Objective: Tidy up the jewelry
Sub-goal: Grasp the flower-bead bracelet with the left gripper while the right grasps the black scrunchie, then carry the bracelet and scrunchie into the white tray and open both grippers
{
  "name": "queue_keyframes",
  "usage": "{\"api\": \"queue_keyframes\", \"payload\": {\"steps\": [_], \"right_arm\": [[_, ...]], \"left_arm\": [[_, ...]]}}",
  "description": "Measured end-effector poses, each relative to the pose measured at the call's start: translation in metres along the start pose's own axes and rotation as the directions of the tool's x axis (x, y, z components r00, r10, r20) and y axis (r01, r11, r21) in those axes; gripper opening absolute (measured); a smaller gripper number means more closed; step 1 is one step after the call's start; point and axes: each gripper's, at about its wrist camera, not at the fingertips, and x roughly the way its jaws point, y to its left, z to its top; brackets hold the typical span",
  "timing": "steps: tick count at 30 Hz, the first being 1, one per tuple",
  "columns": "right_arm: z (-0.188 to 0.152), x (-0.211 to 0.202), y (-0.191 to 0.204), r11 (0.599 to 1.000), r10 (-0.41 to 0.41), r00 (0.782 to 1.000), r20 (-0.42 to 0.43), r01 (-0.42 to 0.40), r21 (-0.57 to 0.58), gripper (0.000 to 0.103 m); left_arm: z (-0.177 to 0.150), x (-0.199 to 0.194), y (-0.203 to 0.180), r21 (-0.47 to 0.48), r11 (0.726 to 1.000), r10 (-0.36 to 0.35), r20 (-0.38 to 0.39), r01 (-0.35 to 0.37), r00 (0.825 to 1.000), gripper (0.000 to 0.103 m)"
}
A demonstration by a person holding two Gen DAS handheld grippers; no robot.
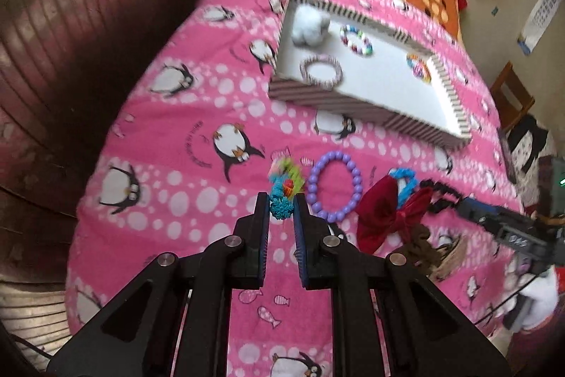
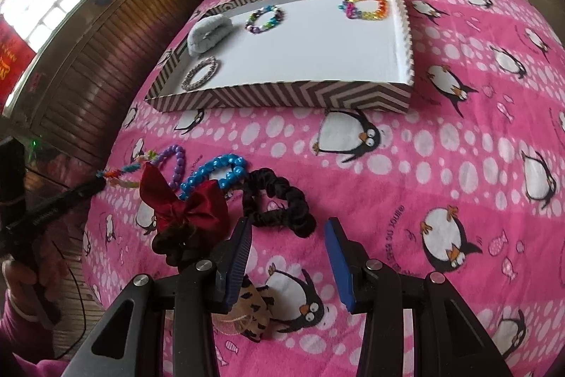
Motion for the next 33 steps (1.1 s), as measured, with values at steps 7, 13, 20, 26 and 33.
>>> {"api": "queue_keyframes", "payload": {"steps": [7,13,20,26,33], "right_arm": [[0.008,0.021,0.002,0.999,0.004,1.000,0.009,-0.003,-0.047,0.015],[0.012,-0.008,0.013,0.993,0.023,0.997,0.078,-0.014,-0.116,0.008],[0.022,-0.046,0.010,0.995,0.054,0.985,0.165,-0.041,-0.086,0.008],[0.032,-0.062,0.009,0.997,0.045,0.976,0.215,-0.031,-0.066,0.008],[0.044,-0.069,0.008,0.999,0.031,0.968,0.250,-0.019,-0.049,0.008]], "left_arm": [[0.007,-0.035,0.006,-0.030,0.999,0.011,0.062,-0.010,0.998,0.012],[0.011,-0.052,0.006,-0.045,0.999,0.017,0.102,-0.013,0.995,0.012],[0.024,-0.061,-0.011,0.001,1.000,-0.008,0.128,0.008,0.992,0.012],[0.041,-0.058,-0.038,0.078,0.997,-0.032,0.131,0.022,0.991,0.012],[0.062,-0.050,-0.065,0.163,0.986,-0.046,0.134,0.024,0.990,0.012]]}}
